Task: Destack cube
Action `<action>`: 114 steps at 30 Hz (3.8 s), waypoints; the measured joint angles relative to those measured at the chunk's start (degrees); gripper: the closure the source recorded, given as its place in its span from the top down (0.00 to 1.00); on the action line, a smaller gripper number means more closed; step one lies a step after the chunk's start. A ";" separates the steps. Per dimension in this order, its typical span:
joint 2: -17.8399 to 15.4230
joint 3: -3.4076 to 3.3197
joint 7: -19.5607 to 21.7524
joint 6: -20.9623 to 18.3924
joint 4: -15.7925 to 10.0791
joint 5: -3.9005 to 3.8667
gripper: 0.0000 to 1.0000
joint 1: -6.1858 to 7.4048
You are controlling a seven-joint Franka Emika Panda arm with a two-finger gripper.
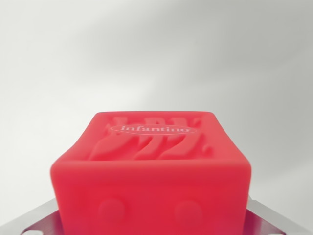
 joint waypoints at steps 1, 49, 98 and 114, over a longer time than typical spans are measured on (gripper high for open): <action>0.29 0.00 -0.04 -0.11 0.37 0.01 0.00 -0.09; 13.51 0.00 -1.40 -6.03 19.47 0.58 0.00 -3.76; 26.13 0.81 -1.49 3.82 21.80 0.71 0.00 -4.39; 26.66 0.86 -1.49 4.15 22.18 0.71 1.00 -4.42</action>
